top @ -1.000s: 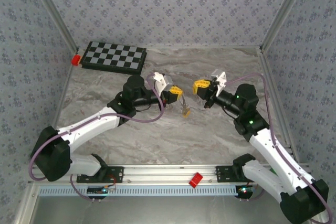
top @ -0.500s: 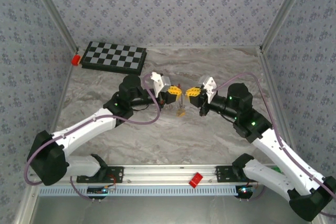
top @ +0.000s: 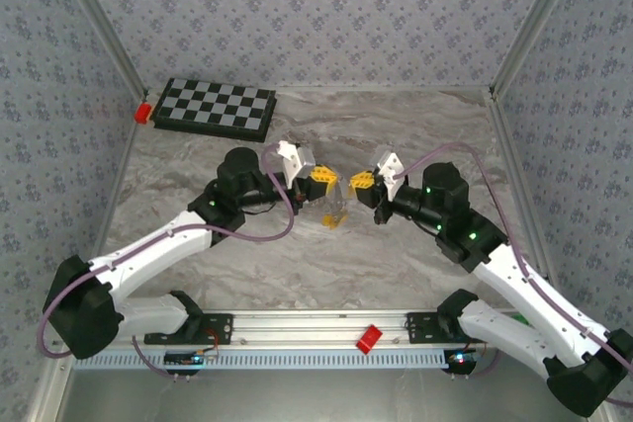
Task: Put the keys on the keyring
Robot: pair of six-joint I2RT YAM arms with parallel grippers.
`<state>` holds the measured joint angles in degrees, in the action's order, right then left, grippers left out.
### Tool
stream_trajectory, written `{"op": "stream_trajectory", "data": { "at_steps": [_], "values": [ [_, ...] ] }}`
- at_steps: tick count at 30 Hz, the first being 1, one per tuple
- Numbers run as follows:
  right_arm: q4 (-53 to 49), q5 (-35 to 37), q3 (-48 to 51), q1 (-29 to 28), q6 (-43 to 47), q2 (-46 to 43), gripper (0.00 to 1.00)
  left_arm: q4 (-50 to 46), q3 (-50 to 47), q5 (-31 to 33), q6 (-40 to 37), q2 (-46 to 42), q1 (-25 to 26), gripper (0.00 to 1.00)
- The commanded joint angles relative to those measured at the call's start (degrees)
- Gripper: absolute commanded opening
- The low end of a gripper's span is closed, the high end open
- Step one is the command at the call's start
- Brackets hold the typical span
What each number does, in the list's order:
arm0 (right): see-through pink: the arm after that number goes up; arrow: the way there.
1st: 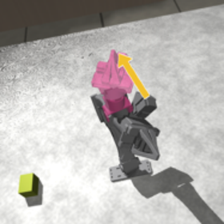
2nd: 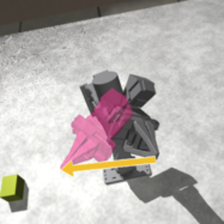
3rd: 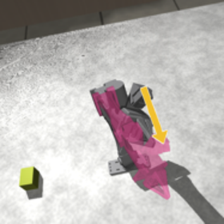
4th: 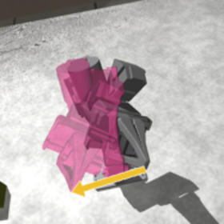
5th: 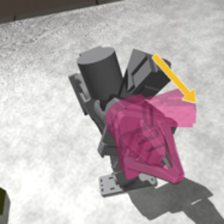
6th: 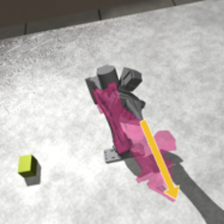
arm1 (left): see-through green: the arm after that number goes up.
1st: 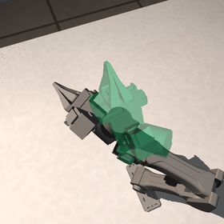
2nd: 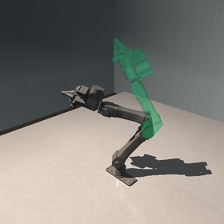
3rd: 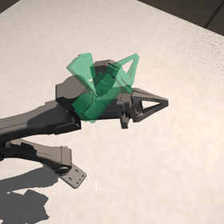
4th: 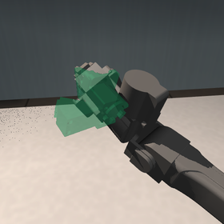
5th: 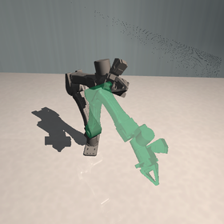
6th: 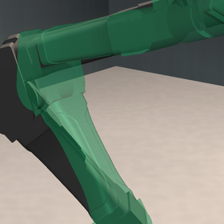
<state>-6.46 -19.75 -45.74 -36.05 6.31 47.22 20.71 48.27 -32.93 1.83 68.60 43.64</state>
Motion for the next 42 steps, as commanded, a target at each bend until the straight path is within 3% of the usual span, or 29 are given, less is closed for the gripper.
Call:
{"op": "stream_trajectory", "data": {
  "at_steps": [1, 42],
  "values": [
    [2.7, -1.2, 0.4, 0.9, 0.2, -1.1, 0.0, 2.9, -0.2, 0.3, 0.8, -2.6, 0.4, 0.0],
    [7.4, -4.3, 1.3, -0.3, 2.2, 1.2, 0.0, 4.8, -0.6, -2.3, 0.8, -0.8, 0.4, 0.0]
  ]
}}
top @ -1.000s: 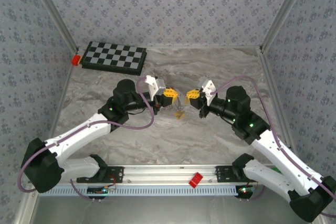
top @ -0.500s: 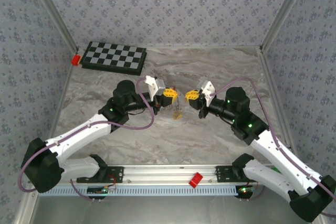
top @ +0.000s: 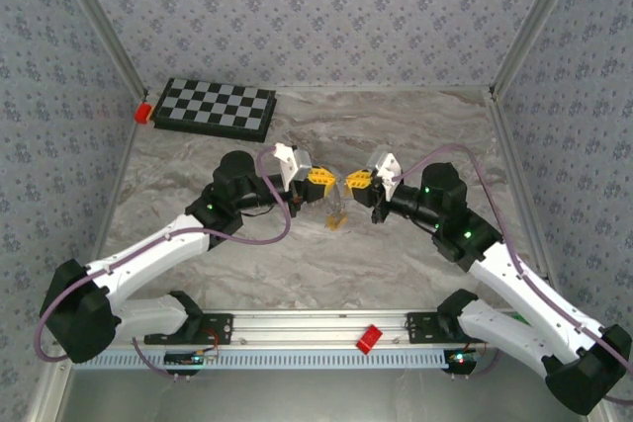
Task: Put the keys on the keyring
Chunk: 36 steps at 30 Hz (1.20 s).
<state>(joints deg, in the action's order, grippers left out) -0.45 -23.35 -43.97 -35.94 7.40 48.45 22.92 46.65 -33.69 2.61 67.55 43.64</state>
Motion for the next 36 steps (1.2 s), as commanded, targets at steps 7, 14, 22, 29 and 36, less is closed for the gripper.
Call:
{"op": "stream_trajectory", "data": {
  "at_steps": [7, 14, 22, 29, 36],
  "values": [
    [1.3, -0.3, -0.2, -0.5, 1.1, -0.2, 0.0, 2.7, 0.9, -1.8, 0.1, 0.3, 0.3, 0.0],
    [1.1, -1.1, -0.2, -0.7, 1.2, -0.2, 0.0, 2.6, 1.0, -1.5, 0.2, 0.0, 0.4, 0.0],
    [0.8, -2.3, -0.3, -1.1, 1.7, -0.1, 0.0, 2.4, 1.1, -1.4, 0.3, 0.3, 0.3, 0.0],
    [0.4, -1.8, -0.3, -1.5, 2.1, -0.2, 0.0, 2.4, 1.1, 0.1, 0.5, 0.1, 0.3, 0.0],
    [0.0, -2.9, -0.4, -2.0, 2.6, 0.0, 0.0, 2.5, 1.0, 0.2, 0.6, 0.1, 0.4, 0.0]
  ]
}}
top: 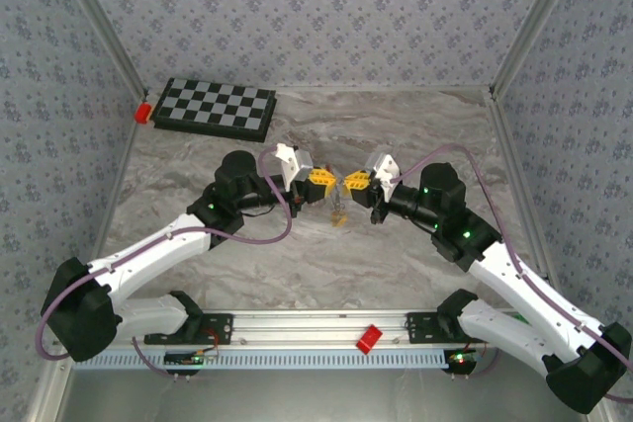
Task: Put the keys on the keyring
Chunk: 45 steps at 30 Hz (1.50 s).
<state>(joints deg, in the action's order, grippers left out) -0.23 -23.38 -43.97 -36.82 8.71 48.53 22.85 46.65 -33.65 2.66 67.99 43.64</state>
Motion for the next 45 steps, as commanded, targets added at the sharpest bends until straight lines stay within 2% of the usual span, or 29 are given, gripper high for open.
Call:
{"op": "stream_trajectory", "data": {
  "at_steps": [1, 21, 27, 35, 41, 45],
  "values": [
    [-0.3, -3.1, -0.5, -1.3, 1.5, 0.0, 0.0, 2.5, 1.1, 0.2, 0.5, -0.2, 0.4, 0.0],
    [-2.1, -4.1, -1.6, -2.2, 2.2, 1.1, 0.0, 2.8, 1.3, -1.0, 0.6, -0.3, 0.4, 0.0],
    [-2.2, -1.8, -1.2, -1.7, -0.1, 0.2, 0.0, 2.9, 0.8, -0.3, 0.7, -0.9, 0.4, 0.0],
    [12.1, -9.0, 5.6, 5.6, -11.1, -1.9, 0.0, 6.9, -1.0, -0.5, 2.4, -1.8, -0.3, 0.0],
    [26.9, -18.6, 9.8, 13.0, -21.8, 0.5, 0.0, 12.1, -1.8, -2.3, 6.1, -1.5, -1.6, 0.0],
    [31.9, -21.5, 10.3, 14.1, -23.7, 2.2, 0.0, 14.2, -1.7, -3.7, 7.3, -0.5, -2.1, 0.0]
  ]
}}
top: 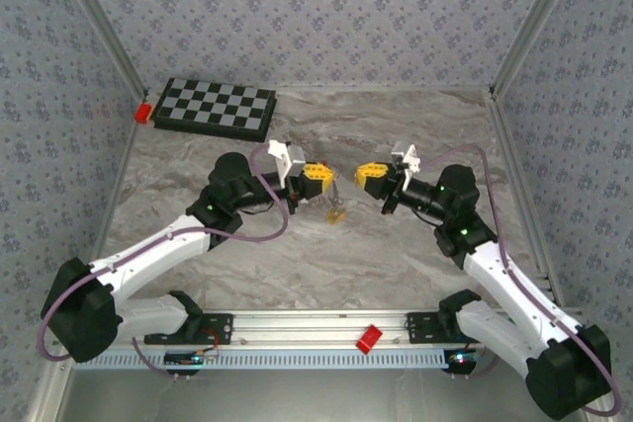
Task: Put the keys on the keyring
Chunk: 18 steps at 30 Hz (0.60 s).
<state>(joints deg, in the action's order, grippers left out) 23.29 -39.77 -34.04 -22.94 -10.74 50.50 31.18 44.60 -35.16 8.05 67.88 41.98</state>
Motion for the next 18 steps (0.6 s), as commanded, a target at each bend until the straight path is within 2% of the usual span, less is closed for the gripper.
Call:
{"op": "stream_trajectory", "data": {
  "at_steps": [1, 13, 18],
  "values": [
    [9.1, -5.8, 0.3, 0.3, -4.3, 0.5, 0.0, 6.4, 0.4, -2.3, 2.0, -0.1, -0.5, 0.0],
    [10.6, -10.9, -0.1, 0.2, -3.2, 2.9, 0.0, 11.5, -0.8, -5.6, 3.1, 0.9, -0.9, 0.0],
    [10.9, -11.1, -0.2, 0.2, -2.5, 3.8, 0.0, 17.3, -4.1, -4.1, 1.1, 0.8, -0.8, 0.0]
  ]
}}
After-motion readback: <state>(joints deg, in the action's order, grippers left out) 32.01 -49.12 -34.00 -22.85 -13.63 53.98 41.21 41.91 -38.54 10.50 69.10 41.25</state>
